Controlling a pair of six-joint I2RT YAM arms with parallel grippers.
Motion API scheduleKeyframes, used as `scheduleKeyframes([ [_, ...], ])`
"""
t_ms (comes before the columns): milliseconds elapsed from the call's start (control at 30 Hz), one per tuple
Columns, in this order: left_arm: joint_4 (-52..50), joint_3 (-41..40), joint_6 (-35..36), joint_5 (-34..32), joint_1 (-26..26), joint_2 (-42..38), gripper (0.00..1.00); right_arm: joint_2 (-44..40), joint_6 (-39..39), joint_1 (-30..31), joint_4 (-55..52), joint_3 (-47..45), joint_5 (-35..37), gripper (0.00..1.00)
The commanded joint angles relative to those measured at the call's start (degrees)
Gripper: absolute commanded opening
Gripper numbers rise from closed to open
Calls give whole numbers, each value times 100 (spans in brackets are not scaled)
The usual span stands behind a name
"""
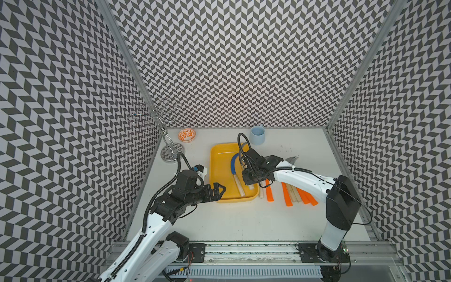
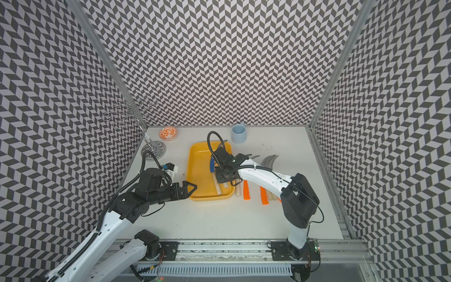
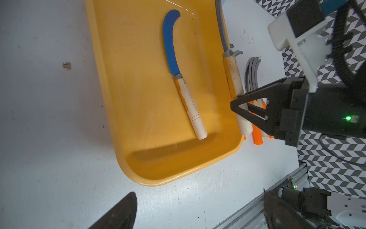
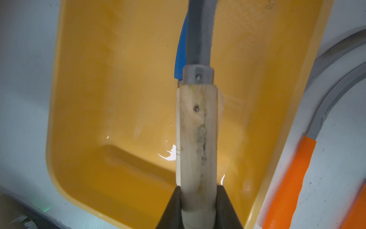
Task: Put small sickles into storage boxes
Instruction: Place the sickle in the storage box.
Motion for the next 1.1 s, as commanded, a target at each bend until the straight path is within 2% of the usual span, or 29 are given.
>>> scheduleKeyframes([
  [0,-64,-44,-70,24,28,-101,100,202,84,50,492,-191,250,0],
  [500,-73,-15,-25,15,47,-23,100,935,-182,76,1020,-389,34,1],
  [767,-13,8,43,52,53,85,100,1071,-249,56,713,-145,-17,22],
  [1000,-21,156,168,59,58,244,100,892,-258,3,439,142,22,46],
  [1067,-12,207,193,61,69,272,100,870,-271,-15,344,236,36,48],
])
